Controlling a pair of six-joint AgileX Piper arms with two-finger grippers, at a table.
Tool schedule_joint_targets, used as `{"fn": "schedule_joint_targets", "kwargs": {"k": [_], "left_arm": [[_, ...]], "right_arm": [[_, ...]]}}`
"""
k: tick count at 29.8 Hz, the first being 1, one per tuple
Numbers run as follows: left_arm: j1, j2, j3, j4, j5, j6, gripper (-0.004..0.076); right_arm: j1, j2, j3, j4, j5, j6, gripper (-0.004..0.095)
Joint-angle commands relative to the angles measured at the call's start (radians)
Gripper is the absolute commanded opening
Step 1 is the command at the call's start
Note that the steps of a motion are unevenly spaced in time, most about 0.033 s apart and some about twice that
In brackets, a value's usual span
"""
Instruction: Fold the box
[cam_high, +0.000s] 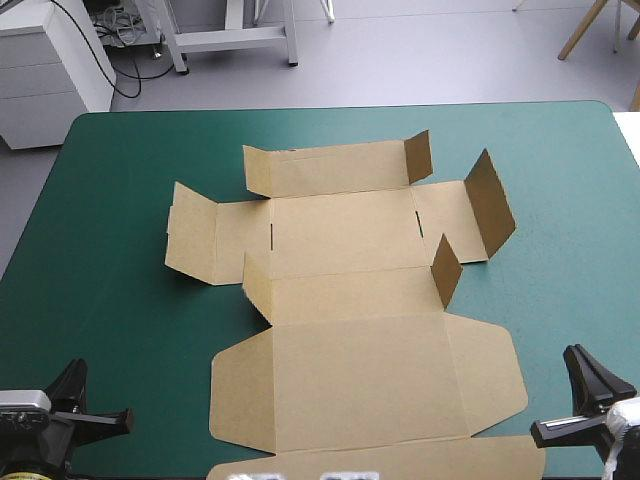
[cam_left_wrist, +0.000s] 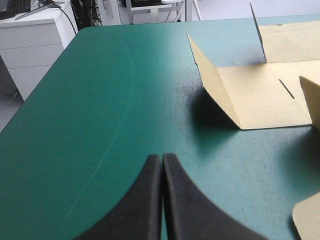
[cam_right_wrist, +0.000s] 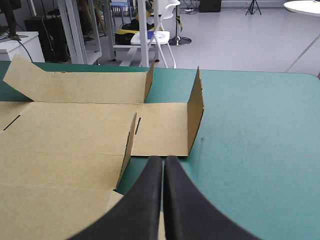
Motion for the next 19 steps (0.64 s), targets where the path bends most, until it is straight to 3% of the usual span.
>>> {"fn": "schedule_joint_targets", "kwargs": {"k": [1,19], "left_arm": [[0.002,-0.018,-0.021,0.000,-0.079,-0.006,-0.0010],[0.002,-0.018,-0.021,0.000,-0.079,-0.006,-0.0010]], "right_arm": [[0.003,-0.019,-0.021,-0.005,-0.080,-0.006,-0.0004],[0.003,-0.019,-0.021,-0.003,-0.082,-0.006,-0.0004]]}}
